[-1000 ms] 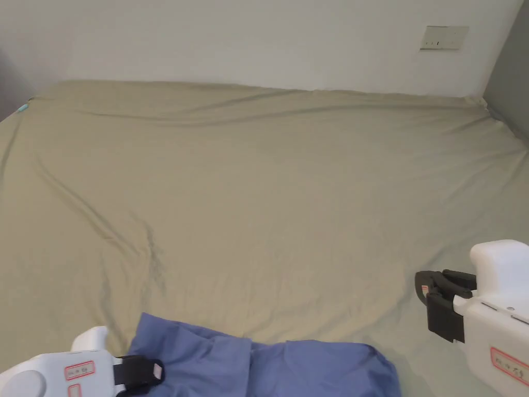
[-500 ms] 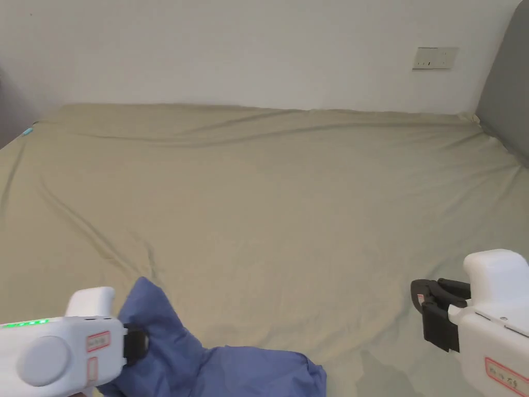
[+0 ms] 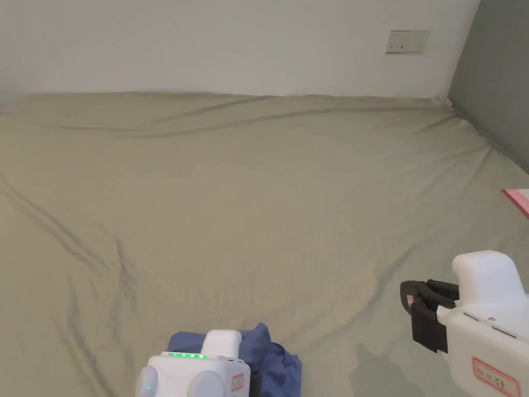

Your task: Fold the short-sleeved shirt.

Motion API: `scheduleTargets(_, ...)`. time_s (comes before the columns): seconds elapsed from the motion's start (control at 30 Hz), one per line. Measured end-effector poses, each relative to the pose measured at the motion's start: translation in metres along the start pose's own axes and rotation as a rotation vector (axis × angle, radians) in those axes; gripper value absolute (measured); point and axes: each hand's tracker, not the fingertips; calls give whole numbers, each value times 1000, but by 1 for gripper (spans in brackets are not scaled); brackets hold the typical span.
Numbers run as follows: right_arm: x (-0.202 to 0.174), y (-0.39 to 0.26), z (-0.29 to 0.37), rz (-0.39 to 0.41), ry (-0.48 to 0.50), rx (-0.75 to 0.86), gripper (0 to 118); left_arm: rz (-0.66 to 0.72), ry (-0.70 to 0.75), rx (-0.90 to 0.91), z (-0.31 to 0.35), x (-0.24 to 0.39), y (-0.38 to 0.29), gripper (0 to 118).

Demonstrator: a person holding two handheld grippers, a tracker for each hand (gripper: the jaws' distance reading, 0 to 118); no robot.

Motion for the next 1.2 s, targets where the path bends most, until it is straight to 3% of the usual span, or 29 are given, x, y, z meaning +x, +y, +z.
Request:
scheduleTargets(0.03,2,-1,-1,-5,-4,-5,1,1,5,2,-4,4,-2,22)
scheduleTargets(0.07,3,-2,-3,-10,-6,-10,1,5,-5,3,-5,5,-3,41)
scheduleTargets(0.17,4,-4,-6,-18,-12,-19,1,120,-270,-9,-3,1,-2,104)
scheduleTargets(0.27,4,-4,-6,-17,-10,-22,1,217,-423,25,14,-6,1,107)
scheduleTargets(0.37,3,-2,-5,-14,-9,-16,1,238,-397,150,37,-26,7,107)
scheduleTargets(0.4,3,-1,-4,-14,-9,-12,1,222,-363,196,46,-33,7,101)
scheduleTargets(0.43,2,0,-4,-15,-9,-8,1,194,-320,234,55,-37,8,88)
scheduleTargets(0.5,1,1,-3,-16,-7,-3,1,116,-171,295,66,-43,4,30)
scheduleTargets(0.53,1,1,-3,-16,-6,-1,1,75,-90,316,67,-45,1,9)
scheduleTargets(0.57,0,2,-2,-16,-6,1,1,39,-24,328,68,-47,-2,0)
scheduleTargets(0.63,-3,1,-2,-14,-3,1,1,-20,59,298,61,-44,-8,0)
scheduleTargets(0.9,-9,-5,-6,-9,7,-21,1,-222,121,154,-6,16,-38,0)
scheduleTargets(1.07,-3,-6,-3,-11,-2,-23,1,-389,252,200,-22,60,-52,0)
scheduleTargets(1.2,0,-6,-4,-15,-12,-27,1,-457,231,216,-31,79,-55,0)
